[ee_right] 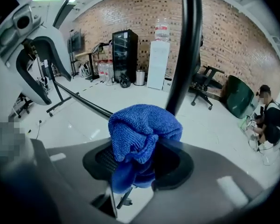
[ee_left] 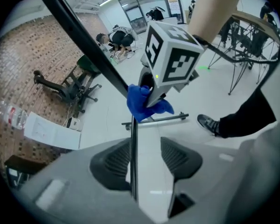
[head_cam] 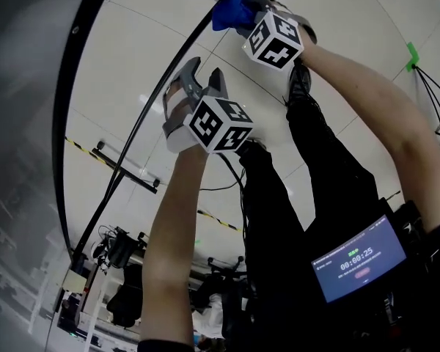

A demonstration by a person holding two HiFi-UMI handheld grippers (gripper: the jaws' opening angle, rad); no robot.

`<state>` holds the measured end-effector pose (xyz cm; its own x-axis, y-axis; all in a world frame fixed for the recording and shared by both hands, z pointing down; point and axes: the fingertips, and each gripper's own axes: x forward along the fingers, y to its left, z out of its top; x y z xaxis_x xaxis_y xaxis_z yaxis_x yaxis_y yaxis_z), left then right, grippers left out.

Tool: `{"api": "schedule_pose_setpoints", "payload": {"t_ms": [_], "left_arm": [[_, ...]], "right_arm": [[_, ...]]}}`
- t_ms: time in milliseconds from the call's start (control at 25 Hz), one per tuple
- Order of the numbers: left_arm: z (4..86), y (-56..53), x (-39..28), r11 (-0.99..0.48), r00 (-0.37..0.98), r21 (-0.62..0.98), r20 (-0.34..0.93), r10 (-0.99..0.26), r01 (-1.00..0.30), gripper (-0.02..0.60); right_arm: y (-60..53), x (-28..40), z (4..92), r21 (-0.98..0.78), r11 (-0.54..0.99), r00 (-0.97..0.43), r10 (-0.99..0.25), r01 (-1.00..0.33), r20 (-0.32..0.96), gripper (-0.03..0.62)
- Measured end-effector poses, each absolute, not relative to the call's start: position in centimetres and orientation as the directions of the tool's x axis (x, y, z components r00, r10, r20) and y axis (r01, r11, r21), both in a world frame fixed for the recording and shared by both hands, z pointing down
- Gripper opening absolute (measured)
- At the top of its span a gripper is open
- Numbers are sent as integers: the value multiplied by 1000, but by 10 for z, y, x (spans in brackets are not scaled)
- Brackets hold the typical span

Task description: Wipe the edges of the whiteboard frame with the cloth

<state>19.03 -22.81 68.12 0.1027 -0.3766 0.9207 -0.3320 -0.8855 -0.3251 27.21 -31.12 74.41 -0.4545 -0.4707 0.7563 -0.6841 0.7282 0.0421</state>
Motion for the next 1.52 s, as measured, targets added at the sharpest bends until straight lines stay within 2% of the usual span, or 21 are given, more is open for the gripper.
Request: {"api": "schedule_pose_setpoints", "payload": {"t_ms": [280,600,720,1000,1320,1520], "left_arm": [[675,-199,187,-879,98,-315,923,-371,-358,198],[667,-184,157,-839,102,-320,910,-401,-440,198],[665,-177,142,-816,97,-309,910,-403,-489,198],[656,-155,112,-774,82,-308,905,-418,-553,198],[651,-124,49,-695,39,-315,896,-442,-646,198],[659,-100,25,-630,-2,-300,904,-427,-716,196]], "right_arm": [[-323,256,730,43,702,-476,-525,-711,706,186],[-342,253,753,31,598,-346,-506,-801,790,187],[-341,247,752,69,609,-319,-505,-790,802,186],[-322,224,755,6,638,-336,-414,-770,846,187],[-325,200,751,54,618,-282,-433,-784,856,187],[-314,188,762,26,650,-309,-395,-759,865,187]]}}
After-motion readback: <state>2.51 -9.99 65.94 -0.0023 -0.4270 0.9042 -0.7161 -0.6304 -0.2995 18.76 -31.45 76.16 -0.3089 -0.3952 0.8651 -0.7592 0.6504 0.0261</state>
